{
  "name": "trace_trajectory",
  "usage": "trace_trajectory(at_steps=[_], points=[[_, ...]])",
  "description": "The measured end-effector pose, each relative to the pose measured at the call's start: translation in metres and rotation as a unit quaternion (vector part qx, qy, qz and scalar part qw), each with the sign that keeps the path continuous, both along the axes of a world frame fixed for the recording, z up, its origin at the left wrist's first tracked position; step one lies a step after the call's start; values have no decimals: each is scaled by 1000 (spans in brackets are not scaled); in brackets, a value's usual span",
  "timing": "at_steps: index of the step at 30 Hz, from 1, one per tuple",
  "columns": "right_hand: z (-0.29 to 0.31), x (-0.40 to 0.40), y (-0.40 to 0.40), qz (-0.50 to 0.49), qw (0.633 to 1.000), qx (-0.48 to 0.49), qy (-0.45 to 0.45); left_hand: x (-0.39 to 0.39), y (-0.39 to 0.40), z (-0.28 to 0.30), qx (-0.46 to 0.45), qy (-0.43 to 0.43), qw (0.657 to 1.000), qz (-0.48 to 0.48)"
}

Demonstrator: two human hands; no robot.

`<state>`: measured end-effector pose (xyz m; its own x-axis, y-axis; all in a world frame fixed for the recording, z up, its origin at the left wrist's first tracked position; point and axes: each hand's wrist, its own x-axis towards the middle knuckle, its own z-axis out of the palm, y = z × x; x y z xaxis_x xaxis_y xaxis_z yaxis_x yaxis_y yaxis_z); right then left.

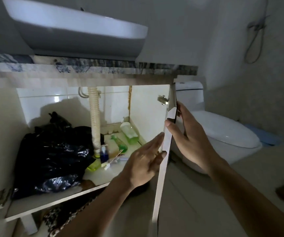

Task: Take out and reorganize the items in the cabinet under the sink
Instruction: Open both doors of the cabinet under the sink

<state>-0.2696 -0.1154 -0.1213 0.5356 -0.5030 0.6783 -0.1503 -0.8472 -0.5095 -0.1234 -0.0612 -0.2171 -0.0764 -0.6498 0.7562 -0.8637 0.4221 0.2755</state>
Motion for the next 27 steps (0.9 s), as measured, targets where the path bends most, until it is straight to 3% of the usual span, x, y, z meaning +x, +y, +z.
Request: trace_trajectory(at_steps=[8, 15, 22, 24, 27], points=[[-11, -67, -22, -146, 985, 71, -60, -79, -54, -11, -16, 17, 996, -81], [-10, -99, -56, -240, 940, 173, -173, -135, -104, -4, 114, -56, 989, -70], [-6, -112, -83, -308, 921, 187, -151, -151, -127, 2, 132, -81, 985, -72], [-8, -111, -82, -348, 917, 151, -119, -147, -126, 1, 146, -80, 983, -71], [-17, -101, -64, -443, 895, -12, -55, -130, -119, -6, 178, -65, 980, -60]])
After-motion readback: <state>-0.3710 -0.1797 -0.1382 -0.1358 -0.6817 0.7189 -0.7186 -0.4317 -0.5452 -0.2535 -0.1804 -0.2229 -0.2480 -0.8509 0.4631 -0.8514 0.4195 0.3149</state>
